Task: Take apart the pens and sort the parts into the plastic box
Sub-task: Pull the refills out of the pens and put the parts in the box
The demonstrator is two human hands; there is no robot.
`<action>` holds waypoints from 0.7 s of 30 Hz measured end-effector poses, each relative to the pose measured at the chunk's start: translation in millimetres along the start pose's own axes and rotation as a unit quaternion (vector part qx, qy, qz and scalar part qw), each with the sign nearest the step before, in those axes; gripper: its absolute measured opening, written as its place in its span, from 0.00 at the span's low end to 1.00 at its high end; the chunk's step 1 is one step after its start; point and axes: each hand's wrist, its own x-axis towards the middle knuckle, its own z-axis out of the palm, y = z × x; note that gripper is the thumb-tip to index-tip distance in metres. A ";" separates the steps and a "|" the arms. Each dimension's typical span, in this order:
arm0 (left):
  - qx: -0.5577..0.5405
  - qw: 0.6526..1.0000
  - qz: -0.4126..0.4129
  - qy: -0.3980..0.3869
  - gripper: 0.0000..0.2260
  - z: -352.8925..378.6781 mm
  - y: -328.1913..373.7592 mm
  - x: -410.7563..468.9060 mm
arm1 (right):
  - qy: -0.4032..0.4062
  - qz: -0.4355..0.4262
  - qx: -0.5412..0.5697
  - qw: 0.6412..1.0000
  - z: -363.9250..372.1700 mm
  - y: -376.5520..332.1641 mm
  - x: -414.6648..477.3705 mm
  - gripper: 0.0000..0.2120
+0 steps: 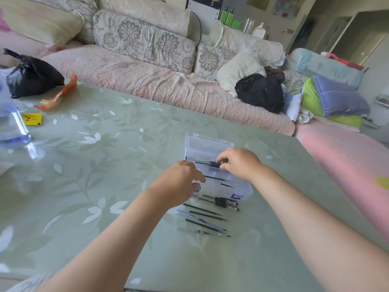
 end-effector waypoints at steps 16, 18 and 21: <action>0.058 0.996 0.037 0.064 0.13 2.0 12.9 -5.2 | 0.143 -0.034 0.093 0.985 3.1 -12.2 -69.0 0.09; 0.044 0.995 0.050 0.070 0.10 2.8 18.0 -6.0 | 0.135 -0.036 0.100 0.985 9.2 -14.0 -88.4 0.07; 0.021 0.997 0.056 0.044 0.07 6.8 23.4 -9.8 | 0.096 -0.025 0.107 0.989 19.0 -12.8 -109.1 0.06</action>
